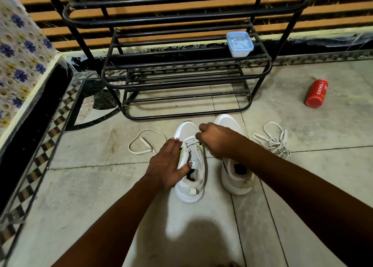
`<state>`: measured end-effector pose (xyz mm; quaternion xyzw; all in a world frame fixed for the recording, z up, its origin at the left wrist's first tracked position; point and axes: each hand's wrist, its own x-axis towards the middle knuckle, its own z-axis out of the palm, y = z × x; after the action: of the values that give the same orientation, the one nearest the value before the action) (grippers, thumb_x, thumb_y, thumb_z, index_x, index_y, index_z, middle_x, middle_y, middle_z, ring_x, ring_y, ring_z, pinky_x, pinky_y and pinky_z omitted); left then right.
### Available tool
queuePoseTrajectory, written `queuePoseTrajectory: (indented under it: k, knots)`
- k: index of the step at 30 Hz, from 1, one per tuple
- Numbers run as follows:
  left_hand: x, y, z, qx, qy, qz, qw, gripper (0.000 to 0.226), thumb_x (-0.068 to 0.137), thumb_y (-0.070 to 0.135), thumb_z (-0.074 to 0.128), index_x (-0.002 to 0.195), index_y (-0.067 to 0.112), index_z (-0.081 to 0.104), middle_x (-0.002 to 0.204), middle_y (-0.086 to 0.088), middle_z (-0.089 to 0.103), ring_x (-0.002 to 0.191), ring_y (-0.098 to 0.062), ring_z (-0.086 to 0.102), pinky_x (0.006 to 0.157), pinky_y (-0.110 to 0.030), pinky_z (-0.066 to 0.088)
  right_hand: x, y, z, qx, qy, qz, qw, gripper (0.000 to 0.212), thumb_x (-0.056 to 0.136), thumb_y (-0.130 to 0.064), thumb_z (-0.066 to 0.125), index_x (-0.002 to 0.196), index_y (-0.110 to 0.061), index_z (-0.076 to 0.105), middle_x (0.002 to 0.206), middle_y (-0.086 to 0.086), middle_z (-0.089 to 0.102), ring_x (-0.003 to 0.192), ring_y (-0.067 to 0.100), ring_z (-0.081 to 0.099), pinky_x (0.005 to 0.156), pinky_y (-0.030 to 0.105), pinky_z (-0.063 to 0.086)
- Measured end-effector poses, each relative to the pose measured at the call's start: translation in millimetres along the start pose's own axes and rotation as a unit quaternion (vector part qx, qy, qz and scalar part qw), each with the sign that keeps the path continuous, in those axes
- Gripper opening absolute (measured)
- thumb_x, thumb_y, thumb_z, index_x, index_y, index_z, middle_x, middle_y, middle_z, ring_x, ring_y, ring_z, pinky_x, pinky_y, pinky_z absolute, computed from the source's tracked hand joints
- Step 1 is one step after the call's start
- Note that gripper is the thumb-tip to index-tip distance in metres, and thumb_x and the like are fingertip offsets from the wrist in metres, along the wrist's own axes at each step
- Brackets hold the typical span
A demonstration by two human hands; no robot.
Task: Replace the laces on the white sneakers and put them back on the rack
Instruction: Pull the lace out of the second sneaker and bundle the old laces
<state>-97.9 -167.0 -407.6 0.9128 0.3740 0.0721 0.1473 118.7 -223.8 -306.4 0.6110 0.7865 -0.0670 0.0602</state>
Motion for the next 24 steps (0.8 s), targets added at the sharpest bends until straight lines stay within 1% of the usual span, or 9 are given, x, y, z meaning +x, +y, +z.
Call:
queuePoseTrajectory:
  k: [2, 5, 10, 14, 16, 18, 19, 22, 24]
  knots:
    - [0, 0, 0, 0.002, -0.003, -0.003, 1.0, 0.09, 0.089, 0.074, 0.036, 0.156, 0.014, 0.033, 0.159, -0.001, 0.032, 0.151, -0.017, 0.029, 0.105, -0.04, 0.049, 3, -5, -5, -0.044, 0.049, 0.007, 0.998, 0.015, 0.086, 0.002, 0.054, 0.099, 0.0, 0.061, 0.11, 0.015, 0.053, 0.104, 0.033, 0.053, 0.061, 0.037, 0.038]
    - [0, -1, 0, 0.0, -0.003, -0.004, 1.0, 0.09, 0.089, 0.074, 0.036, 0.156, 0.015, 0.032, 0.16, 0.0, 0.031, 0.15, -0.017, 0.029, 0.106, -0.039, 0.047, 3, -7, -11, -0.027, 0.248, -0.005, 0.968, 0.007, 0.078, 0.006, 0.061, 0.084, 0.003, 0.062, 0.096, 0.017, 0.057, 0.087, 0.033, 0.055, 0.05, 0.036, 0.046]
    - [0, -2, -1, -0.004, 0.001, -0.001, 1.0, 0.088, 0.09, 0.073, 0.038, 0.155, 0.015, 0.034, 0.16, -0.001, 0.033, 0.15, -0.016, 0.03, 0.104, -0.039, 0.048, -6, -11, -28, 0.14, 0.496, 0.083, 0.853, 0.006, 0.088, -0.003, 0.068, 0.087, -0.005, 0.074, 0.087, 0.006, 0.062, 0.089, 0.025, 0.053, 0.072, 0.034, 0.039]
    - [-2, 2, -5, -0.014, 0.013, 0.009, 1.0, 0.085, 0.089, 0.072, 0.038, 0.152, 0.014, 0.038, 0.154, 0.0, 0.037, 0.145, -0.015, 0.034, 0.097, -0.037, 0.051, -5, -33, -24, 0.628, 0.393, 0.131, 0.659, 0.009, 0.092, 0.011, 0.061, 0.084, 0.011, 0.065, 0.088, 0.028, 0.059, 0.077, 0.023, 0.064, 0.074, 0.027, 0.055]
    - [-2, 2, -6, -0.013, 0.015, 0.011, 1.0, 0.084, 0.09, 0.071, 0.038, 0.152, 0.014, 0.038, 0.154, -0.001, 0.038, 0.144, -0.016, 0.035, 0.097, -0.037, 0.051, -4, -33, -16, 0.698, 0.339, 0.133, 0.616, 0.012, 0.097, 0.011, 0.054, 0.086, 0.007, 0.058, 0.083, 0.026, 0.058, 0.065, 0.022, 0.062, 0.062, 0.027, 0.054]
    - [-3, 2, -6, -0.006, 0.014, 0.009, 1.0, 0.086, 0.09, 0.072, 0.037, 0.152, 0.014, 0.038, 0.155, -0.002, 0.037, 0.146, -0.016, 0.032, 0.101, -0.037, 0.05, -3, -24, -10, 0.684, 0.316, 0.14, 0.643, 0.015, 0.099, 0.007, 0.052, 0.087, -0.003, 0.052, 0.069, 0.002, 0.053, 0.053, 0.011, 0.05, 0.052, 0.025, 0.041]
    - [-2, 2, -6, -0.004, 0.01, 0.008, 1.0, 0.087, 0.089, 0.072, 0.037, 0.153, 0.014, 0.037, 0.156, -0.003, 0.037, 0.148, -0.017, 0.031, 0.103, -0.037, 0.049, -5, -17, -7, 0.641, 0.307, 0.14, 0.69, 0.016, 0.099, 0.006, 0.052, 0.088, -0.006, 0.051, 0.068, -0.007, 0.049, 0.053, 0.008, 0.045, 0.052, 0.024, 0.035]
    - [-1, 4, -5, 0.003, 0.008, 0.014, 1.0, 0.086, 0.09, 0.071, 0.038, 0.152, 0.011, 0.04, 0.154, -0.006, 0.04, 0.145, -0.018, 0.033, 0.1, -0.038, 0.05, -9, 0, 6, 0.303, 0.25, 0.029, 0.919, 0.009, 0.095, -0.001, 0.052, 0.092, -0.009, 0.052, 0.087, -0.003, 0.046, 0.068, 0.011, 0.045, 0.062, 0.027, 0.033]
    - [-1, 3, -5, 0.005, 0.009, 0.017, 1.0, 0.085, 0.091, 0.07, 0.039, 0.151, 0.01, 0.04, 0.153, -0.007, 0.041, 0.144, -0.02, 0.035, 0.1, -0.038, 0.05, -13, 0, 16, 0.148, 0.156, -0.023, 0.976, 0.014, 0.094, -0.013, 0.043, 0.101, -0.01, 0.055, 0.093, 0.005, 0.047, 0.07, 0.022, 0.048, 0.061, 0.031, 0.032]
